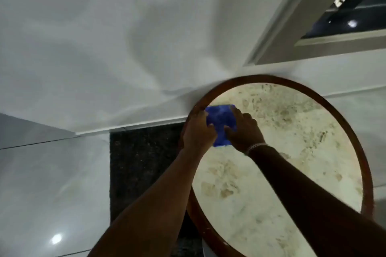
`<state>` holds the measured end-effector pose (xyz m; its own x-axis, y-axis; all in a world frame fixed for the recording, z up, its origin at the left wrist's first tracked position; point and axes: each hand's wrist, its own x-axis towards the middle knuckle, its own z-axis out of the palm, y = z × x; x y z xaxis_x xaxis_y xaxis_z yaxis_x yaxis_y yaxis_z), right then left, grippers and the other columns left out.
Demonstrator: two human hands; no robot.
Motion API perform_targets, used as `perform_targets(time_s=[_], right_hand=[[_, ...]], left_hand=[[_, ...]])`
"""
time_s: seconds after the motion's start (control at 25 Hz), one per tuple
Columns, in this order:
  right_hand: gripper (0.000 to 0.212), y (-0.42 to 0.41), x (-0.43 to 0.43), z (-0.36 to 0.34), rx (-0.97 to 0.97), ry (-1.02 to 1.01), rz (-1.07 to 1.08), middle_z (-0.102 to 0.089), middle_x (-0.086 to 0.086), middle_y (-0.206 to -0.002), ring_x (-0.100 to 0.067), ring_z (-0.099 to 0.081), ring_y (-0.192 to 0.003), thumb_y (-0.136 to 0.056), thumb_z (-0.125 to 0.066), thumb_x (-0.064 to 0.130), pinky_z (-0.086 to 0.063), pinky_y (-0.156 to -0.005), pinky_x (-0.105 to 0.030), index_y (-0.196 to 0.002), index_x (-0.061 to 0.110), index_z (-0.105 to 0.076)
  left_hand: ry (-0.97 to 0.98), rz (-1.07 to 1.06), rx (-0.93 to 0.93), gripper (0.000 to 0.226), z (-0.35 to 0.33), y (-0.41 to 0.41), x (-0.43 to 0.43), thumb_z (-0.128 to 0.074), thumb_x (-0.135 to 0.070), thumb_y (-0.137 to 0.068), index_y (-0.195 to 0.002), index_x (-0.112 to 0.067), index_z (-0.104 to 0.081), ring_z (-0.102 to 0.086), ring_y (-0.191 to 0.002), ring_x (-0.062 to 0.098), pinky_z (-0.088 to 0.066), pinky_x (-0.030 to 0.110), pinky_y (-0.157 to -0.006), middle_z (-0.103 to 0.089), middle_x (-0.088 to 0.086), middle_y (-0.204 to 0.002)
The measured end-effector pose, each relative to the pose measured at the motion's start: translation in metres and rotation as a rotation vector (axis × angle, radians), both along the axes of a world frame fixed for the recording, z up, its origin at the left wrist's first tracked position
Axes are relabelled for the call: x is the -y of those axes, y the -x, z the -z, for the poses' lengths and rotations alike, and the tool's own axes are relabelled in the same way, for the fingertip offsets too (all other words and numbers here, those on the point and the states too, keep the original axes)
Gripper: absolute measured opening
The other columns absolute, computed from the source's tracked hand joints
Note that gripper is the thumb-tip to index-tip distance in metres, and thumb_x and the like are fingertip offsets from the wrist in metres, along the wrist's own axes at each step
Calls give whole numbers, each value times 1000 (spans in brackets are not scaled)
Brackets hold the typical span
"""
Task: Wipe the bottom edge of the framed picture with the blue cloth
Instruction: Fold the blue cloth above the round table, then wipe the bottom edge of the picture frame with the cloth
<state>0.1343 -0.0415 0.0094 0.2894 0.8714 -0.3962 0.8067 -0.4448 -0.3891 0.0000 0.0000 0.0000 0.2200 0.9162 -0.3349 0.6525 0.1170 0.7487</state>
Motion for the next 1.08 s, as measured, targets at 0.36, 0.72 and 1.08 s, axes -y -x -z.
perform_targets(time_s=[0.36, 0.72, 1.08], right_hand=[[67, 28, -20, -5, -317, -247, 216, -49, -17, -141, -33, -51, -125, -86, -55, -2, -40, -95, -30, -147, 19, -36], [66, 70, -93, -287, -643, -1033, 201, -47, 13, -144, 4, -46, -128, -78, -51, 8, -46, -106, -20, -141, 27, -42], [47, 96, -146, -567, -449, -1843, 50, -45, 29, -134, 7, -45, -129, -95, -58, 5, -42, -109, -19, -139, 15, -46]], left_hand=[[85, -438, 330, 43, -15, -8, -16, -53, 14, -78, -113, -9, -66, -66, -106, 30, -55, 37, -91, -71, 10, -110], [-621, -241, 687, 42, -296, 41, -92, -62, 14, -82, -110, -17, -68, -63, -108, 9, -57, 23, -85, -66, 1, -115], [-1587, 15, 608, 28, -630, 104, -127, -59, 9, -85, -109, -2, -70, -67, -95, 17, -57, 23, -79, -65, 4, -104]])
